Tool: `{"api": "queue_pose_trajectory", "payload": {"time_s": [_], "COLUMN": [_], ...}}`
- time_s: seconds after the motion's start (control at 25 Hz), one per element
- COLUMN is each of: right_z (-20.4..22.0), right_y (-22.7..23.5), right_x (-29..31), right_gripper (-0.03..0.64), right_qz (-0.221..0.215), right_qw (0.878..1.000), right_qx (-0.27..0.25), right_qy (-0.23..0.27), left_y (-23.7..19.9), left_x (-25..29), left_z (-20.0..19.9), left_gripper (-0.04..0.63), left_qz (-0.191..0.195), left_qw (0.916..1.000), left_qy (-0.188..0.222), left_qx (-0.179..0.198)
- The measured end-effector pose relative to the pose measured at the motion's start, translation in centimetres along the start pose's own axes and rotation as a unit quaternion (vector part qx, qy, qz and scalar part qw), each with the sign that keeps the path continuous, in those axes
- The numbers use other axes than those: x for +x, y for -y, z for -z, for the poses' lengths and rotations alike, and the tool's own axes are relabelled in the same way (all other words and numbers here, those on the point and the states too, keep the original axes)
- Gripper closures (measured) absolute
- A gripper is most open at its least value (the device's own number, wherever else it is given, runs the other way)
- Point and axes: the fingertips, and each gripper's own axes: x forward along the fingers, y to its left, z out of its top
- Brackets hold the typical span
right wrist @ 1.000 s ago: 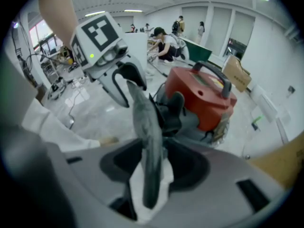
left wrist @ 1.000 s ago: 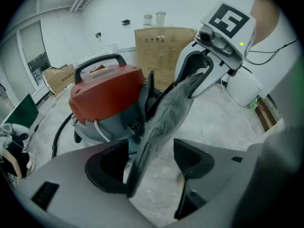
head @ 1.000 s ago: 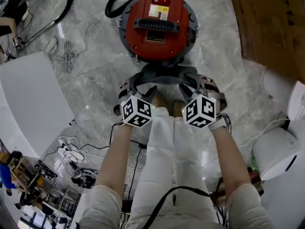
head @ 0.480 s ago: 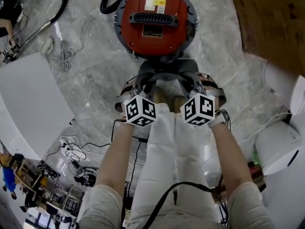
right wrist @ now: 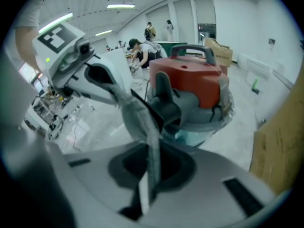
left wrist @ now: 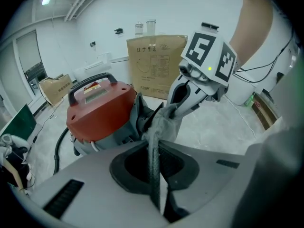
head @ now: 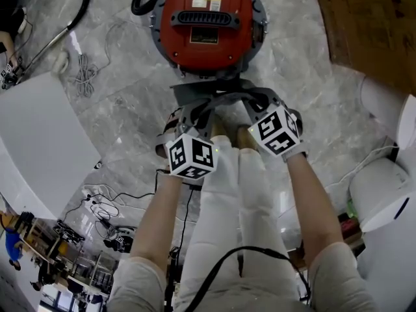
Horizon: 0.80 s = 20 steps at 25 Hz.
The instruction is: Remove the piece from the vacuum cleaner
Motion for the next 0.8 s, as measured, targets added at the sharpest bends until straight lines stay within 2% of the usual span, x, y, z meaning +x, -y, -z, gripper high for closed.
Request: {"api": "queue_pose_trajectory", "payload": {"time_s": [0.2,0.36,0.44,0.52,0.6,0.8], "right_z": [-0.7,-1.4,-2.0,-2.1,-1.7,0.2], "right_y": [-0.6,-1.8,-2.3,-2.4,-2.3,-1.8], "right_x": [-1.8,-2.9,-3.2,-3.3,-3.1,-1.8], "right_gripper": [0.591,0.592,0.592,0.592,0.592,0.592], "right_qz": [0.02,0.037,0.047,0.053,0.053,0.041], "right_qw": [0.997,0.985,0.982,0.982,0.986,0.993], "right_qx": [-0.078,-0.165,-0.181,-0.179,-0.157,-0.106], "right_qy": [-0.016,-0.027,-0.028,-0.03,-0.03,-0.038], "left_y": [-0.3,-0.5,-0.7,-0.8,-0.8,-0.4], "left_x": [0.7,1.8,2.3,2.5,2.3,0.4], "left_z": [1.5,2.9,3.3,3.5,3.3,1.8], "left_gripper": [0.56,0.56,0.56,0.56,0.56,0.56], "left_qz": [-0.002,-0.002,0.0,0.003,0.003,-0.007], "left_qw": [0.9987,0.9963,0.9945,0.9927,0.9926,0.9965], "left_qy": [-0.016,-0.041,-0.045,-0.044,-0.046,-0.037], "left_qx": [-0.048,-0.076,-0.095,-0.112,-0.113,-0.075]}}
